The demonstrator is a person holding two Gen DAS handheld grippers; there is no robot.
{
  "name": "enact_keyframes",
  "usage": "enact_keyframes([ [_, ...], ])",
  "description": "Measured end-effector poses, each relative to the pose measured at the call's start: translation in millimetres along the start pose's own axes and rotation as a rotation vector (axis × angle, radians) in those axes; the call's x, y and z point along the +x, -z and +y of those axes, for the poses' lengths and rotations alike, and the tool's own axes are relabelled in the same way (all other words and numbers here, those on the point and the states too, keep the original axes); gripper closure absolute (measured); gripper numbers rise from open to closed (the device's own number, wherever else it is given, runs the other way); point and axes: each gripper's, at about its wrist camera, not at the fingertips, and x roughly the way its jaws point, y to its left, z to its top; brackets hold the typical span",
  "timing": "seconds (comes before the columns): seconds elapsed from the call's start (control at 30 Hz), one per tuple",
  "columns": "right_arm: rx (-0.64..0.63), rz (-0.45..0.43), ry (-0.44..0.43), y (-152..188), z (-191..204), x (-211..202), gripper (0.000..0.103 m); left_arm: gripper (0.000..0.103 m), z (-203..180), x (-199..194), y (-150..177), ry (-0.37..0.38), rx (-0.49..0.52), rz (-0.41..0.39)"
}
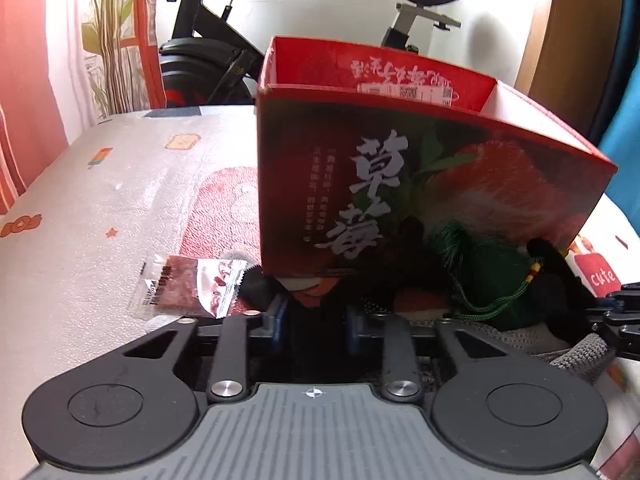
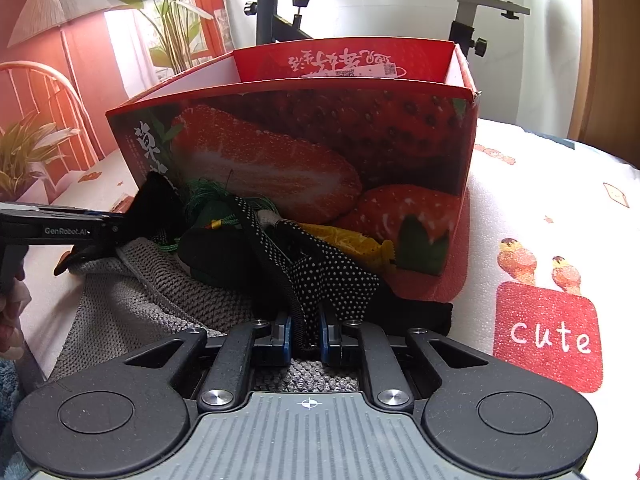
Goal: Organize soft objects
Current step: 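Close the right tool on one black glove while the left tool grasps the other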
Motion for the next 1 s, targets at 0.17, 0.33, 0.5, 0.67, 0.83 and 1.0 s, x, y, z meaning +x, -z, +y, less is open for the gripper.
enact_keyframes([
  [0.17,-0.004,-0.004,0.002,-0.5,0.5,-2.8,0.091,0.085,13.0,-16.5,1.4,0.005,-0.051,-0.033],
  [0.33,0.016,-0.014,-0.004,-1.0,-3.7,-8.2,0.091,0.090,25.1,-38.7,-12.0,-0.027,-0.100,-0.108],
  [0.5,0.014,-0.025,0.000,-2.2,-3.0,-13.8,0.091,0.090,29.5,-52.6,-19.5,-0.035,-0.102,-0.145],
  [0.67,0.012,-0.023,-0.003,-1.2,-2.8,-15.8,0.091,0.062,30.2,-45.1,-14.3,0.055,-0.138,-0.111],
  [0.83,0.014,-0.016,-0.007,-1.5,-3.0,-15.4,0.091,0.043,20.5,-41.8,-8.5,0.120,-0.120,-0.119],
  [1.0,0.013,-0.011,-0.008,-1.7,-1.8,-10.4,0.091,0.050,5.7,-17.7,-3.3,0.084,-0.034,-0.026],
])
